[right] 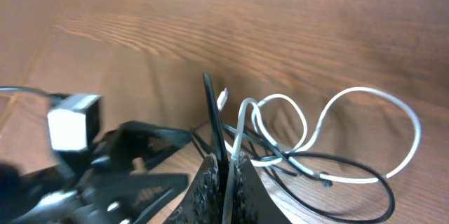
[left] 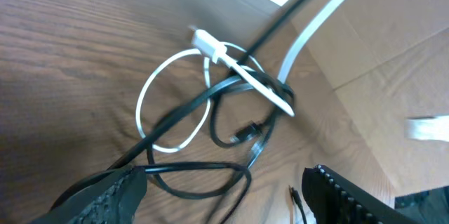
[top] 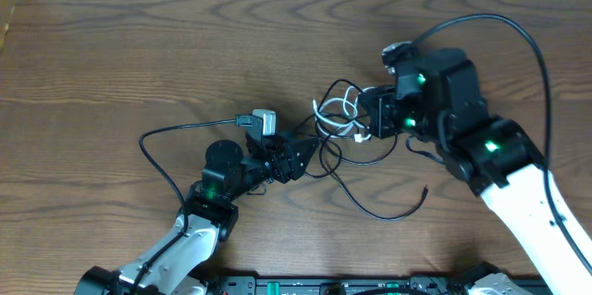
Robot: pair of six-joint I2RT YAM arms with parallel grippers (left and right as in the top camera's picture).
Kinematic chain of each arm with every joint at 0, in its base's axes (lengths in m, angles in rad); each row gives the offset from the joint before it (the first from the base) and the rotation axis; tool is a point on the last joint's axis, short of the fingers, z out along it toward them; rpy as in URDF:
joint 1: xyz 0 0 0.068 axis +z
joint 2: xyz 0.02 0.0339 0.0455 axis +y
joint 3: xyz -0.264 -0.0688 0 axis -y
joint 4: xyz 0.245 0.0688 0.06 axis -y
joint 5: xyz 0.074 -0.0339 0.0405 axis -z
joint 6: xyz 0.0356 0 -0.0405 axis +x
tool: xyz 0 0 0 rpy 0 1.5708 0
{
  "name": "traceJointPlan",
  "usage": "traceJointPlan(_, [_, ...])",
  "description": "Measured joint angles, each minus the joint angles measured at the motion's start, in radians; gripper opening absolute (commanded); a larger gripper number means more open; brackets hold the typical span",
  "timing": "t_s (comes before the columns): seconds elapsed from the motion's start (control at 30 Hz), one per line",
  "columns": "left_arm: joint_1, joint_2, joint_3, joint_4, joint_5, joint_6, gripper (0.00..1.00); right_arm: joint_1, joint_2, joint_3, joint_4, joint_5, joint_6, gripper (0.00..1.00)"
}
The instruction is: Untangle cables
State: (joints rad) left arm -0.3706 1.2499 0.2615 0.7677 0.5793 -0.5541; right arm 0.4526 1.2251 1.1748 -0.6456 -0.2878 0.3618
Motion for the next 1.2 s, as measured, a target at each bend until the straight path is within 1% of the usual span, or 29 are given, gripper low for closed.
traceJointPlan(0.13, [0.000, 0.021, 0.000, 0.056, -0.006, -0.034, 0.82, 0.000, -0.053, 0.000, -0.020, -0.018, -0.005, 0.01])
traceJointPlan(0.23, [-0.002, 0.038, 0.000, 0.120, -0.008, -0.054, 0.89, 0.000, -0.067, 0.000, -0.044, -0.026, -0.007, 0.01])
traceJointPlan(0.37, [-0.029, 0.059, 0.000, 0.174, -0.010, -0.070, 0.95, 0.000, -0.067, 0.000, -0.056, -0.031, -0.007, 0.01])
traceJointPlan(0.63, [-0.123, 0.120, 0.000, 0.208, -0.029, -0.036, 0.95, 0.000, -0.067, 0.000, -0.060, -0.037, -0.007, 0.01])
traceJointPlan(1.0, [-0.188, 0.232, 0.007, 0.208, -0.222, -0.021, 0.95, 0.000, -0.067, 0.000, -0.060, -0.109, -0.007, 0.01])
traceJointPlan(1.2, [-0.195, 0.296, 0.085, 0.209, -0.278, -0.021, 0.95, 0.000, -0.067, 0.000, -0.061, -0.146, -0.008, 0.01])
